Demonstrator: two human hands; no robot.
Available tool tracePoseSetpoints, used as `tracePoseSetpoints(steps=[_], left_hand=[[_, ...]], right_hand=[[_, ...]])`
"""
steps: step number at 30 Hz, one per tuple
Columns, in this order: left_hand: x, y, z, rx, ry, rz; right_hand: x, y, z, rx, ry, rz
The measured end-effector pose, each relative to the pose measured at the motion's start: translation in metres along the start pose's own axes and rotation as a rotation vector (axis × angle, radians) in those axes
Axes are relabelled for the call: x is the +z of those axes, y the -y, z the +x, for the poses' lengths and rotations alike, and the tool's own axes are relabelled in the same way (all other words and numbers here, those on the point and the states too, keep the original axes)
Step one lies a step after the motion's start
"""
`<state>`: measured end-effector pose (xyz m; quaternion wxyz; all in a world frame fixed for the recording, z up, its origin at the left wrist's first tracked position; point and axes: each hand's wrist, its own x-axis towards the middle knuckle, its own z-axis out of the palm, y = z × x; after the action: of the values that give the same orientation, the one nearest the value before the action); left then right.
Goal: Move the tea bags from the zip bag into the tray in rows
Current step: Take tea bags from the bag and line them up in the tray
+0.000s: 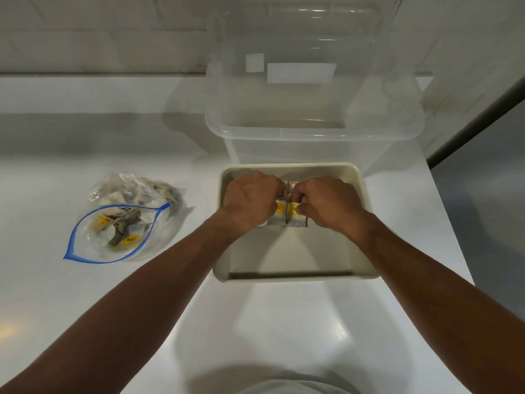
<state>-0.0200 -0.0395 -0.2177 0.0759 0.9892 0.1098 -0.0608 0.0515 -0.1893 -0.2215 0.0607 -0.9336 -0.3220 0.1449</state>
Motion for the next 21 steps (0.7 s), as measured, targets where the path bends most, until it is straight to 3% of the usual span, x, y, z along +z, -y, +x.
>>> tracePoseSetpoints(steps=[21], left_hand=[[-0.0023,0.0033,-0.0059,0.016,-0.113,0.007]], right_hand=[[-0.0027,0.0008,-0.0089,-0.001,-0.172,0.005]])
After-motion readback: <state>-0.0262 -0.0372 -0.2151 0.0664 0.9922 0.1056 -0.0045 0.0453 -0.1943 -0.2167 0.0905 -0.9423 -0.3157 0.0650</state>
